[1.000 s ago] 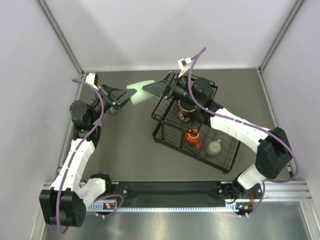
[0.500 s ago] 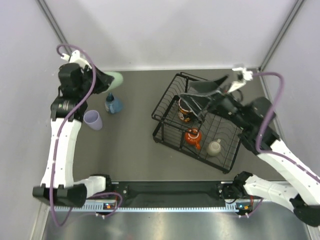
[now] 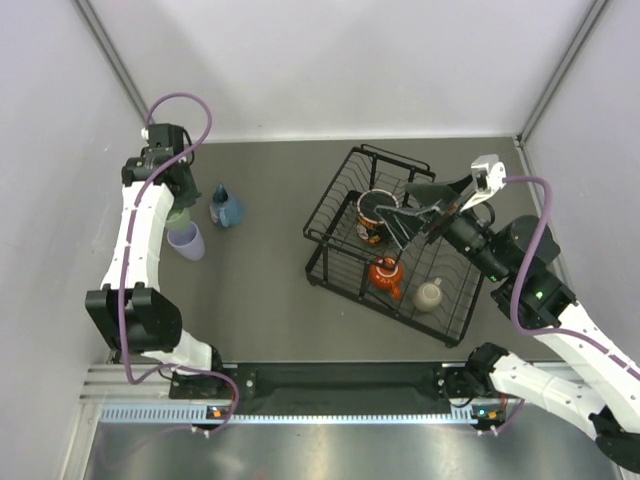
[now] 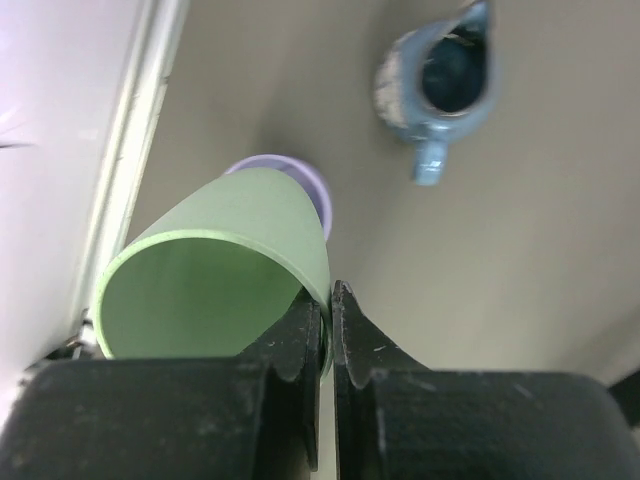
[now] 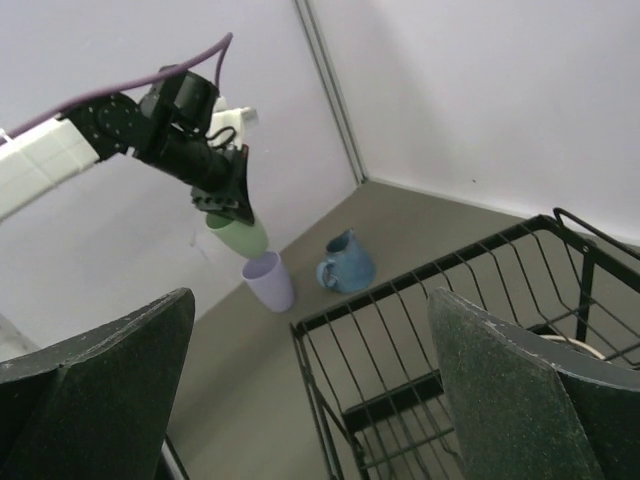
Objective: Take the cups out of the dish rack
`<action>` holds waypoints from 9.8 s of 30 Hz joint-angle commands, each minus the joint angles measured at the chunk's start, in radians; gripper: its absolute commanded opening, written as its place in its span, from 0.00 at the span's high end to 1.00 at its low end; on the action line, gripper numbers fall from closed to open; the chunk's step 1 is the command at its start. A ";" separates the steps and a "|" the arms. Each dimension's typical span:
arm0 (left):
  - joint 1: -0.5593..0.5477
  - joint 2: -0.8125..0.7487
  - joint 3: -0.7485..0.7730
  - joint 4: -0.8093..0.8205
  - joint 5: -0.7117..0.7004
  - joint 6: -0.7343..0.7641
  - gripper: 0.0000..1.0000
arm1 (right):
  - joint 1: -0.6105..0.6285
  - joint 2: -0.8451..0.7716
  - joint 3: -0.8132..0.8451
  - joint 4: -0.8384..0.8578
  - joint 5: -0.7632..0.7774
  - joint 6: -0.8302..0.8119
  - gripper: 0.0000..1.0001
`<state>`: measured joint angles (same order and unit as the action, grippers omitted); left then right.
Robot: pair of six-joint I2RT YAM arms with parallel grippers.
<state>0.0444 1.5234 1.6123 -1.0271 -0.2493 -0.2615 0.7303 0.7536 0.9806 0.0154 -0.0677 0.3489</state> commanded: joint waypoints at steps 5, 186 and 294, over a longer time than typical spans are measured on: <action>0.041 0.020 0.018 -0.004 -0.036 0.054 1.00 | 0.000 -0.023 -0.002 -0.006 0.023 -0.062 0.00; -0.041 -0.522 -0.422 0.677 1.029 -0.367 0.10 | -0.663 0.276 -0.102 -0.597 -0.035 0.389 1.00; -0.807 -0.009 -0.126 1.442 1.162 -0.780 1.00 | -0.654 -0.053 -0.135 0.132 -0.440 0.901 0.00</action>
<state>-0.7609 1.6226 1.4647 0.3798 0.9222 -1.0950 0.0704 0.7261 0.7761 0.1829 -0.5388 1.3216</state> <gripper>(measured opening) 0.112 0.986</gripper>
